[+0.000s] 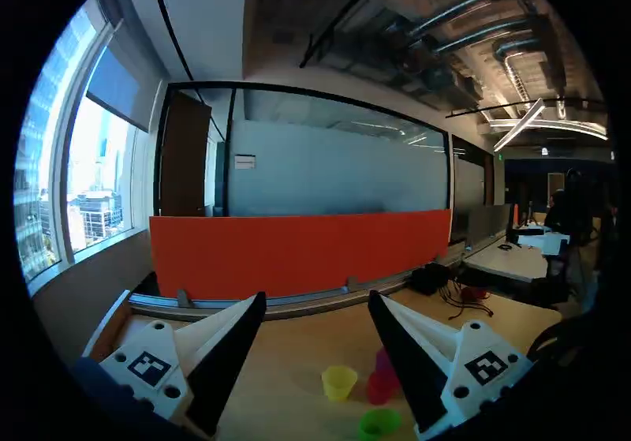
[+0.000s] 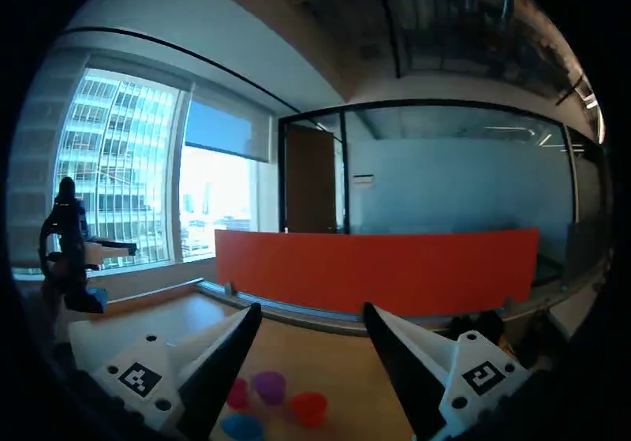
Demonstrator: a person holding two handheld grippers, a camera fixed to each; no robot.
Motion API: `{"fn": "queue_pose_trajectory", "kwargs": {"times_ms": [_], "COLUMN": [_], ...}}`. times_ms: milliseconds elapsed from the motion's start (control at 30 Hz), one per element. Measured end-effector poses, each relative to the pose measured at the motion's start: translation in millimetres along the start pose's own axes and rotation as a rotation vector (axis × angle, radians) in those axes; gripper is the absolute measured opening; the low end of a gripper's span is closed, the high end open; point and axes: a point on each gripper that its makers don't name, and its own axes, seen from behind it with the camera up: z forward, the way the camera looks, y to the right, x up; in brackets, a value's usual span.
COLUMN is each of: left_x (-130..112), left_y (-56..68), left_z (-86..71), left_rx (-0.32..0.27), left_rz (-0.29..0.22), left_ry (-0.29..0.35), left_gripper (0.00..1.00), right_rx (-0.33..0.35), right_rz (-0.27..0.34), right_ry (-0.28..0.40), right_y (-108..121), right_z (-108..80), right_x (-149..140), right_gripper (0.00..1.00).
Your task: Pour water
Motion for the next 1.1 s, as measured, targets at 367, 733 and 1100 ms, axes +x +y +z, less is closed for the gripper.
{"fn": "queue_pose_trajectory", "kwargs": {"times_ms": [367,733,1100], "left_x": [0,-18,-51], "left_y": [47.0,79.1,83.2], "left_z": [-1.7,-12.7,-13.6], "left_rx": [-0.201,-0.345,-0.389], "left_rz": [0.005,0.035,0.081], "left_ry": [-0.001,-0.046,-0.108], "left_gripper": [0.96,0.96,0.96], "right_rx": [0.168,0.256,0.317], "right_rz": [-0.014,-0.047,-0.066], "right_ry": [-0.009,-0.081,-0.165], "right_y": [-34,-48,-58], "right_z": [0.0,1.9,5.5], "right_x": [6,-8,-38], "right_gripper": [1.0,0.99,1.0]}}
